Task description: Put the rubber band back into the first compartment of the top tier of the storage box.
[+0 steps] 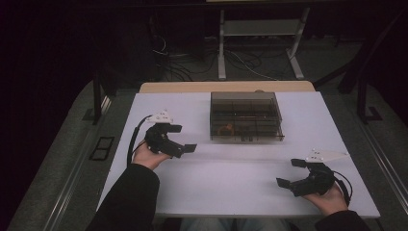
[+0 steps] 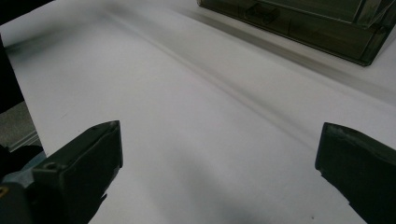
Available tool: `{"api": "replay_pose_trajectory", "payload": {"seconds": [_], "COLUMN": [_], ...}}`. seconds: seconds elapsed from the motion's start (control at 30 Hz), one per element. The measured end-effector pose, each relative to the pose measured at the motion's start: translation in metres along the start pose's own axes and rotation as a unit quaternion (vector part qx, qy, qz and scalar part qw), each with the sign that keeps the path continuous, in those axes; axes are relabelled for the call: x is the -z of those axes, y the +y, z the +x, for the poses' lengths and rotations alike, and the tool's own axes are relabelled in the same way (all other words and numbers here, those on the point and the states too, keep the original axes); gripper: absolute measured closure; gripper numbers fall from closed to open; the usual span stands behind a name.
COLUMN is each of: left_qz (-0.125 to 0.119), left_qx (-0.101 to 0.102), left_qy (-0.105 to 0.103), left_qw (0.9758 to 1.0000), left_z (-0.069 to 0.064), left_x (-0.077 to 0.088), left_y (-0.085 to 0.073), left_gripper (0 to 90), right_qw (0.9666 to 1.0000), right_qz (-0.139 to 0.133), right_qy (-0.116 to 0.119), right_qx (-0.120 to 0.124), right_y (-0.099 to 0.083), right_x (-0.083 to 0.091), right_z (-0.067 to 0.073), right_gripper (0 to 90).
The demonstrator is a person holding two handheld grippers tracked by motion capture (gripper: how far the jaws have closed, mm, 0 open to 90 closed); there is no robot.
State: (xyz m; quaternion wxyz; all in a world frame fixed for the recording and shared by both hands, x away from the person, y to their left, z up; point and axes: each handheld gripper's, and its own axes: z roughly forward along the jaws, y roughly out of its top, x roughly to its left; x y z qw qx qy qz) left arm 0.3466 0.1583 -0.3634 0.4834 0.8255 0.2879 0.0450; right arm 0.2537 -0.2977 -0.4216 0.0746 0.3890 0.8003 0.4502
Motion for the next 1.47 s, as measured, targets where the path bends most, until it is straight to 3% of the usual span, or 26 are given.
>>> {"api": "replay_pose_trajectory", "payload": {"seconds": [0.6,1.0,1.23,1.4,1.47], "left_qz": [-0.003,-0.005,-0.009,-0.025,-0.018], "left_qx": [0.01,0.023,0.017,0.018,0.014], "left_qy": [0.006,0.023,0.032,0.021,0.018], "left_qw": [0.9999,0.9995,0.9993,0.9993,0.9996], "left_z": [-0.016,-0.023,-0.028,-0.03,-0.03], "left_x": [0.005,0.006,0.005,0.004,0.003], "left_y": [-0.036,-0.062,-0.074,-0.08,-0.082], "left_gripper": [0.0,0.0,0.0,0.0,0.0], "right_qw": [1.0,1.0,1.0,0.9999,0.9999], "right_qz": [-0.002,-0.002,-0.005,-0.005,-0.006], "right_qy": [0.0,0.0,-0.001,-0.001,0.0], "right_qx": [-0.003,-0.004,-0.006,-0.01,-0.01], "right_y": [0.0,0.0,-0.001,-0.001,-0.001], "right_x": [0.001,0.001,0.002,0.003,0.003], "right_z": [-0.001,-0.001,-0.002,-0.002,-0.002], "right_gripper": [0.5,0.5,0.5,0.5,0.5]}}
